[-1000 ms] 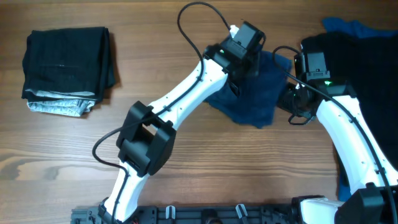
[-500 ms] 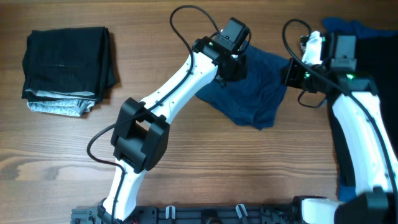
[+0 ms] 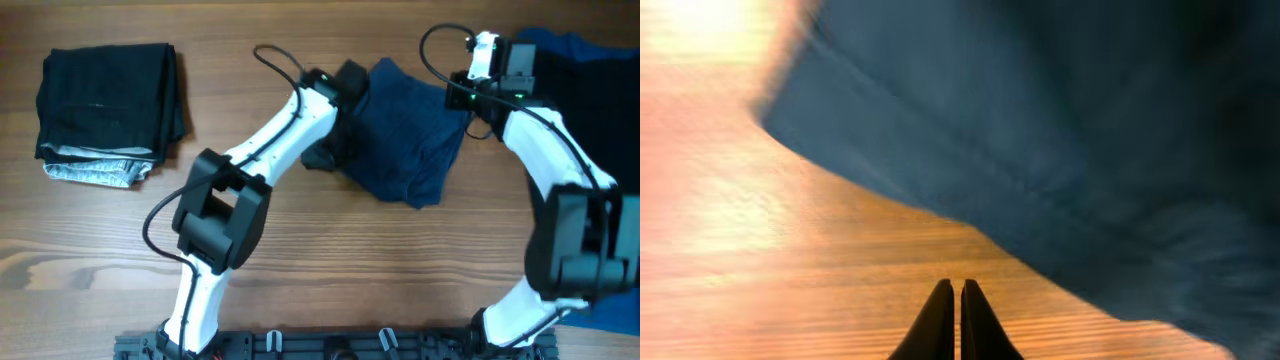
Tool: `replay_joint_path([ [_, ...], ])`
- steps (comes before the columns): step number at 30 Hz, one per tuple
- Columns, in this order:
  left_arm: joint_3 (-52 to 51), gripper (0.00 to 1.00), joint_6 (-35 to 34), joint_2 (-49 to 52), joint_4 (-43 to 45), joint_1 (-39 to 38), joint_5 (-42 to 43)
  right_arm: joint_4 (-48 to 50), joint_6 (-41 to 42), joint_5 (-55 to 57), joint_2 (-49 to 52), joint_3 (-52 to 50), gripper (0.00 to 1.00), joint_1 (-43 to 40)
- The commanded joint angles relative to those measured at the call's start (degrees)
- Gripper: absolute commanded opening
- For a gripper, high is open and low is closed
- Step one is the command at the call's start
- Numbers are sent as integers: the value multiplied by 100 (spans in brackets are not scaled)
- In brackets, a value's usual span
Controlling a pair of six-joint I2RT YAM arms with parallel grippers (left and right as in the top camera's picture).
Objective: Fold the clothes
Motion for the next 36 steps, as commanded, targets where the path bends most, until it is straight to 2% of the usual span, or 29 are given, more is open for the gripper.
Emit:
replay_joint_path([
  [1, -1001, 4, -468, -35, 846, -138, 673, 479, -101, 302, 732, 39, 4, -61],
  [3, -1357, 4, -579, -35, 1320, -131, 640, 315, -9, 302, 957, 37, 4, -59],
  [7, -1403, 4, -588, -35, 1609, 129, -199, -750, 173, 302, 966, 37, 4, -61],
  [11, -1403, 4, -529, -35, 2039, 756, -715, -2048, 1102, -66, 966, 37, 4, -55],
  [16, -1403, 14, 501, -35, 3117, 1650, -662, -3329, 1495, -1091, 966, 28, 4, 170],
  [18, -1403, 18, 962, -35, 3576, 1926, -509, -3460, 1637, -1139, 966, 28, 4, 337],
  [20, -1362, 19, 990, -39, 3727, 2098, -476, -3462, 1637, -1471, 966, 28, 4, 485],
  [23, -970, 21, 986, -90, 3204, 2422, -472, -3460, 1829, -1556, 964, 28, 4, 684],
  [26, -603, 24, 916, -398, 2153, 2798, -380, -3480, 2046, -1554, 964, 28, 4, 901],
  [31, -599, 29, 315, -553, 1088, 3195, 726, -3316, 2273, -1600, 960, 28, 4, 1368],
  [33, -601, 34, 317, -553, 629, 3182, 1180, -3318, 2275, -1679, 960, 28, 5, 1416],
  [36, -765, 37, 481, -553, 162, 2990, 1311, -3283, 2256, -1725, 960, 28, 9, 1416],
])
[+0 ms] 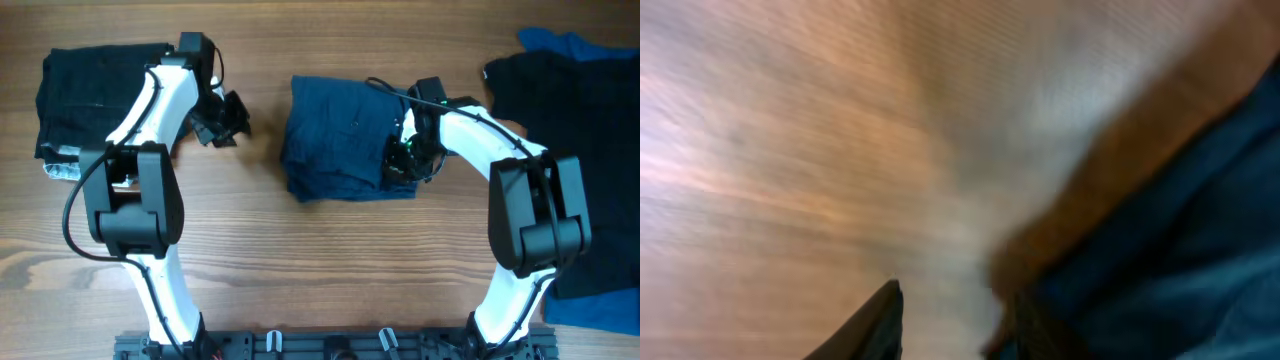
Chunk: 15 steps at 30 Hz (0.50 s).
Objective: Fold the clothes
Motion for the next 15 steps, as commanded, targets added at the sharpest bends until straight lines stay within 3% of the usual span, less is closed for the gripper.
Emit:
replay_joint_path([
  [1, -210, 38, 227, -146, -387, -306, 219, 61, 11, -114, 144, -87, 9, 9],
  [3, -376, 24, 251, -146, -472, -496, 210, 96, 11, -114, 144, -87, 10, 9],
  [4, -461, 24, 249, -146, -485, -608, 210, 107, -4, -114, 144, -87, 11, 9],
  [10, -927, 35, 319, -146, -317, -1047, 251, 133, -7, -111, 144, -87, 13, 9],
  [12, -942, 53, 472, -146, -380, -1058, 450, 133, -11, -111, 144, -87, 14, 9],
  [15, -940, 57, 546, -146, -424, -1021, 581, 129, -142, -111, 144, -87, 15, 9],
])
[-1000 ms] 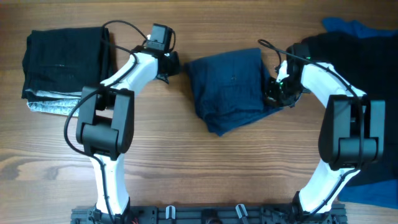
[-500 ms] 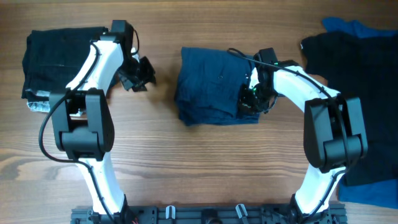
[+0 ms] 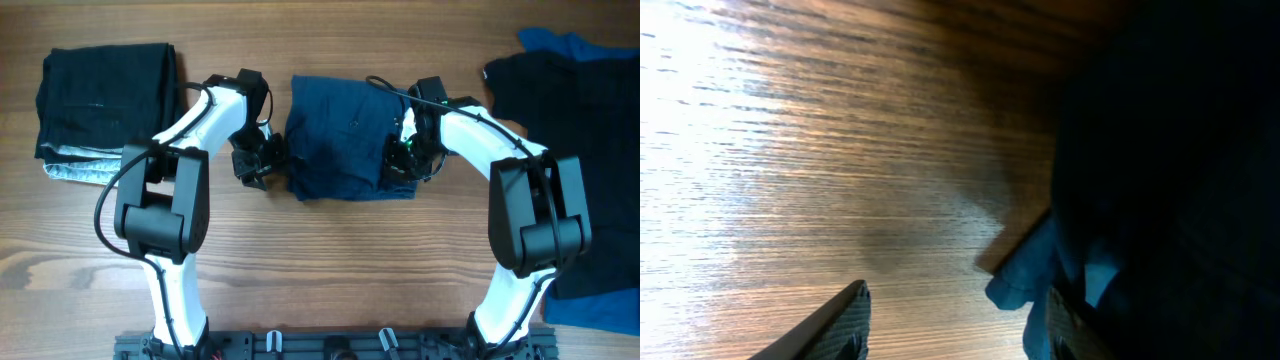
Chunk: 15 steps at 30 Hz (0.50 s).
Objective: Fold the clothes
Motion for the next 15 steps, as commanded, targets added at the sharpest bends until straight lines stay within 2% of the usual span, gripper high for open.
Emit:
replay_joint_path([
  [1, -37, 58, 157, -144, -52, 39, 229, 50, -144, -9, 140, -83, 15, 13],
  [9, -37, 68, 142, -151, -273, -72, 232, 22, -149, -11, 140, -83, 16, 13],
  [11, -37, 68, 164, -155, -282, -68, 232, 39, -146, -11, 140, -83, 16, 13],
  [14, -37, 62, 544, -157, -308, -68, 553, 35, -149, -11, 140, -83, 16, 13],
  [15, -37, 64, 595, -157, -332, -68, 667, 35, -151, -11, 140, -83, 16, 13],
])
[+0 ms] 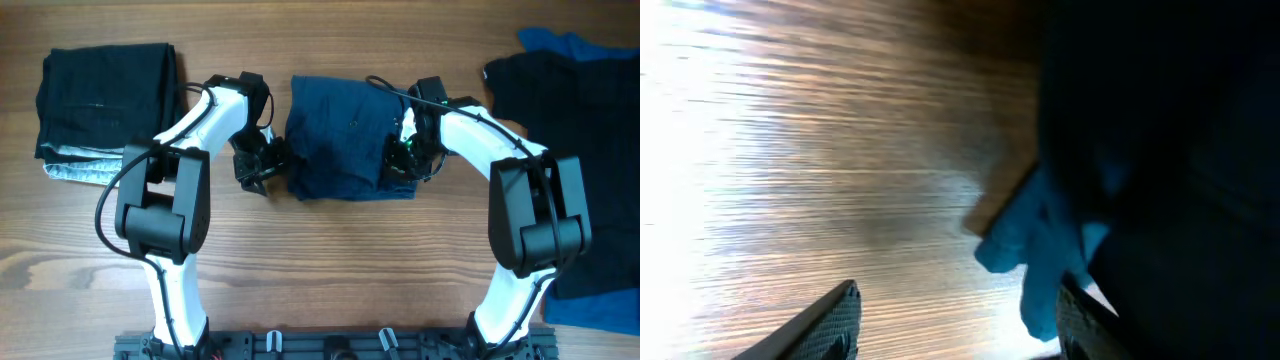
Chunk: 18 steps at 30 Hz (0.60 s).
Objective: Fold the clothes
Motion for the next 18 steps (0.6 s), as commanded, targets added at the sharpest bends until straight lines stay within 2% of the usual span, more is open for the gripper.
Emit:
replay_joint_path([
  [1, -37, 65, 348, -170, -127, -22, 472, 33, -129, 4, 140, -83, 16, 13],
  [5, -37, 65, 350, -468, -153, -22, 380, 33, -129, 4, 140, -83, 17, 13],
  [8, -39, 67, 33, -595, 63, -90, -361, 33, -129, 4, 140, -83, 17, 13],
  [13, -966, 63, -511, -595, 1368, -439, -396, 31, -133, 7, 140, -83, 18, 13],
  [18, -1554, 60, -745, -595, 2096, -437, -404, 31, -262, 24, 140, -83, 17, 13],
])
